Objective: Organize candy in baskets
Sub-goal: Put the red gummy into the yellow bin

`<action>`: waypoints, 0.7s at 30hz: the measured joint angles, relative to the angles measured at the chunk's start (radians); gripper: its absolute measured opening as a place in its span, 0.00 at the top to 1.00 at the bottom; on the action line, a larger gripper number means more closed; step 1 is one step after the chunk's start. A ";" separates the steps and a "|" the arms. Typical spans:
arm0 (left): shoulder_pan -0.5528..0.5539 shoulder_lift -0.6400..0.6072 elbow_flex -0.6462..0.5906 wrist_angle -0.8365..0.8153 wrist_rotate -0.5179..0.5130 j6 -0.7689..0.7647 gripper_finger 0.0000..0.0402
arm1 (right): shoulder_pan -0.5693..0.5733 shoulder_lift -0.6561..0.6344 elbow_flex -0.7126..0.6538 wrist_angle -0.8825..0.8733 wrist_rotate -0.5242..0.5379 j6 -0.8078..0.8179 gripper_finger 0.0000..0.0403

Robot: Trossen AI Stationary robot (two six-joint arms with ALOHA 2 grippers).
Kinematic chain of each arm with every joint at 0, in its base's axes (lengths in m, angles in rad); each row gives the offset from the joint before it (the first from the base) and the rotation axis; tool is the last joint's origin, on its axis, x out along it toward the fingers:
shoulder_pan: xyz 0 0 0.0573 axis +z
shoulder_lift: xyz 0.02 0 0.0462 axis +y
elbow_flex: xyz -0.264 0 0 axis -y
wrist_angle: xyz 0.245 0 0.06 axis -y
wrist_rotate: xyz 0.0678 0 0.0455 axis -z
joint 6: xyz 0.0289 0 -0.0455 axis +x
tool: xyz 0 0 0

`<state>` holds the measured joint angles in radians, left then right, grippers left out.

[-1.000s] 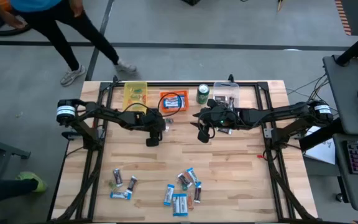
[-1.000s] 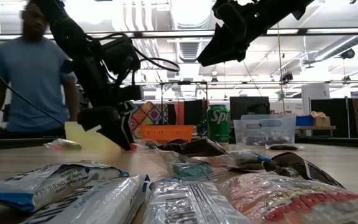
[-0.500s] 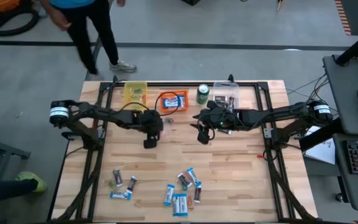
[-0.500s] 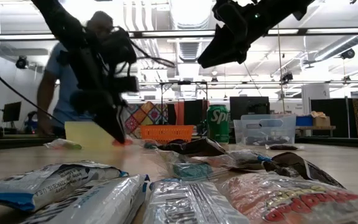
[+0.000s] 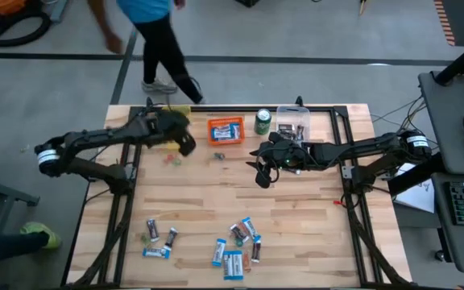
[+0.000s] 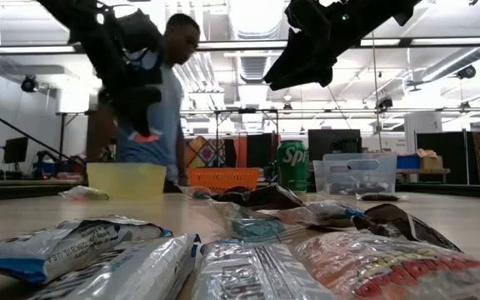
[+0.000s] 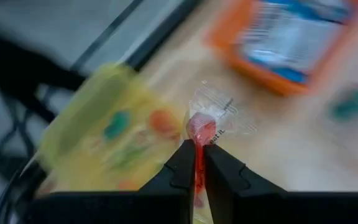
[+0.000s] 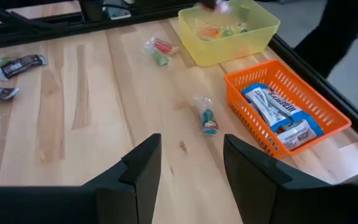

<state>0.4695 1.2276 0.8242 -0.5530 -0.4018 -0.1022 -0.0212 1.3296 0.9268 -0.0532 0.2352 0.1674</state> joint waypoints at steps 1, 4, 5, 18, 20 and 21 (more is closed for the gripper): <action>0.046 0.000 0.000 -0.004 0.008 -0.016 0.98 | 0.000 0.000 0.000 0.000 0.000 0.004 0.60; 0.175 0.029 -0.004 -0.033 0.045 -0.046 0.99 | 0.000 0.000 0.000 -0.001 0.001 0.008 0.61; 0.214 0.046 -0.004 -0.031 0.061 -0.048 0.99 | 0.000 0.000 0.000 -0.001 0.000 0.009 0.61; 0.299 0.246 -0.006 0.037 0.088 0.036 0.98 | 0.000 0.000 0.000 -0.001 0.000 0.010 0.61; 0.299 0.260 -0.006 0.037 0.088 0.042 0.95 | 0.000 0.000 0.000 -0.001 0.000 0.010 0.61; 0.299 0.261 -0.006 0.037 0.088 0.046 0.93 | 0.000 0.000 0.000 -0.001 0.000 0.010 0.61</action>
<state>0.7681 1.4887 0.8177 -0.5163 -0.3134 -0.0562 -0.0216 1.3296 0.9264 -0.0544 0.2356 0.1770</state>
